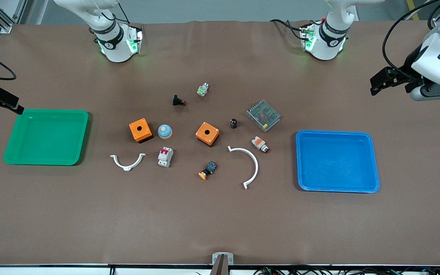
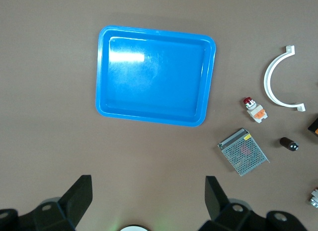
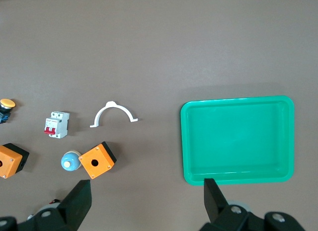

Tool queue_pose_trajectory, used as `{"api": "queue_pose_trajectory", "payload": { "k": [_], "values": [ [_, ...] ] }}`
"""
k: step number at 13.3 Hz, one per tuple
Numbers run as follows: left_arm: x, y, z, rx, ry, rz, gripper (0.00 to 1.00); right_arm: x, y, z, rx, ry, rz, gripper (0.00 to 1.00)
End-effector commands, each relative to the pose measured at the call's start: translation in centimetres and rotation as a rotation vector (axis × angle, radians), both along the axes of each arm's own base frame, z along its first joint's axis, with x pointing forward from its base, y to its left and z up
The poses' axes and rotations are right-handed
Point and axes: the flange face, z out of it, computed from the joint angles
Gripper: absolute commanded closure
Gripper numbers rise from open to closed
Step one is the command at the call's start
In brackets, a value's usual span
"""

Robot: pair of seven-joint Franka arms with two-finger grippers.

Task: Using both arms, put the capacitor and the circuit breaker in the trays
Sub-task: 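Move the left gripper and the right gripper toward the parts in the middle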

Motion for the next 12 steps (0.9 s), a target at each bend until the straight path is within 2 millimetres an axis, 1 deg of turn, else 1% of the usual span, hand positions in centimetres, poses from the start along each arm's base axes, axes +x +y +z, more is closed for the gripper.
{"api": "queue_pose_trajectory", "payload": {
  "k": [1,2,4,5,6,7,8,9,10,11,12],
  "values": [
    [0.3,-0.2,0.3,0.011,0.012,-0.03,0.0,0.3,-0.2,0.4,-0.016,-0.003,0.006,0.0],
    [0.2,-0.7,0.2,0.011,0.013,-0.041,0.0,0.3,-0.2,0.4,-0.016,-0.003,0.006,0.0],
    [0.7,-1.5,-0.9,0.011,0.032,-0.056,0.0,0.3,-0.2,0.4,-0.016,-0.003,0.004,0.0],
    [1.6,-2.5,-2.6,0.008,0.056,-0.073,0.0,0.3,-0.2,0.4,-0.016,-0.003,0.006,0.0],
    [2.8,-3.6,-3.3,0.01,0.059,-0.093,0.0,0.3,-0.1,0.4,-0.016,-0.003,0.007,0.0],
    [4.3,-5.1,-4.9,0.018,0.076,-0.117,0.0,0.3,0.0,0.5,-0.016,-0.005,0.01,0.0],
    [4.5,-7.3,-6.3,0.024,0.094,-0.139,0.0,0.3,0.1,0.5,-0.014,-0.005,0.012,0.0],
    [5.2,-9.0,-8.5,0.015,0.118,-0.151,0.0,0.3,0.5,0.5,-0.014,-0.003,0.018,0.0],
    [5.5,-10.9,-9.5,0.0,0.098,-0.139,0.0,0.3,0.6,0.7,-0.013,-0.008,0.02,0.0],
    [5.7,-13.3,-11.3,0.003,0.102,-0.118,0.0,0.4,0.5,1.2,-0.005,-0.019,0.017,0.0],
    [5.6,-16.1,-13.3,0.01,0.115,-0.094,0.0,0.8,0.9,0.2,-0.001,-0.001,0.019,0.0]
  ]
}}
